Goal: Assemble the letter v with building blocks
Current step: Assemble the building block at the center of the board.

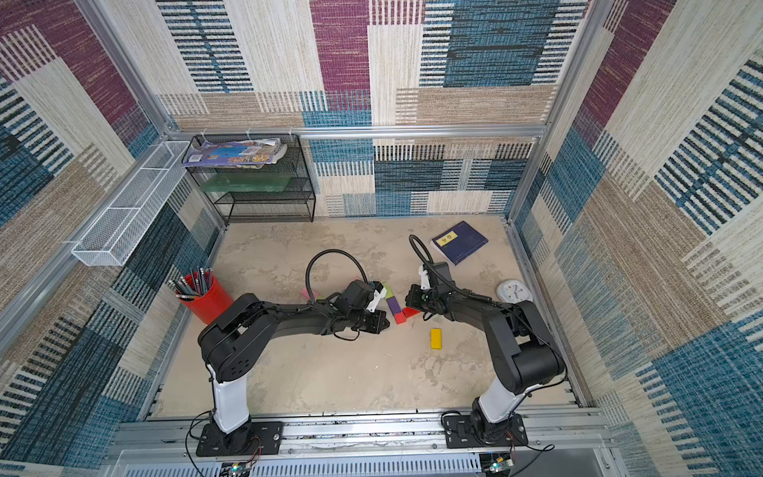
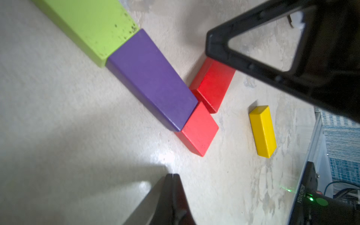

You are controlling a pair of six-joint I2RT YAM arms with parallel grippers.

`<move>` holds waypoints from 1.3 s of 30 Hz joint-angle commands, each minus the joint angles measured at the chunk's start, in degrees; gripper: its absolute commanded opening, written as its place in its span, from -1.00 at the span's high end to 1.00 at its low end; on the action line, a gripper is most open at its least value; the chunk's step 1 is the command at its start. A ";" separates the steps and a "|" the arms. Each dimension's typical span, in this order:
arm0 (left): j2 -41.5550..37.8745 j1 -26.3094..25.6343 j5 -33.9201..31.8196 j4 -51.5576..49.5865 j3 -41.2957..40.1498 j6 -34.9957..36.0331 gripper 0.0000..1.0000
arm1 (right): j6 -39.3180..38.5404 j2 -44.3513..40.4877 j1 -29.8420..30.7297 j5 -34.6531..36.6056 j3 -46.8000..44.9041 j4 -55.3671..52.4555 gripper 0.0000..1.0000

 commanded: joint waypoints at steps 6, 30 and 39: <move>0.86 -0.05 -0.13 -4.66 0.07 -1.97 1.00 | -1.12 1.90 0.59 0.55 0.45 0.55 0.85; 1.96 -0.75 1.01 -3.59 0.70 -1.51 1.00 | -2.18 -1.15 -7.47 3.57 -2.54 -0.13 0.85; 3.62 -0.82 1.73 -3.82 1.97 -1.31 1.00 | -1.66 -1.23 -7.68 2.73 -5.91 2.13 0.85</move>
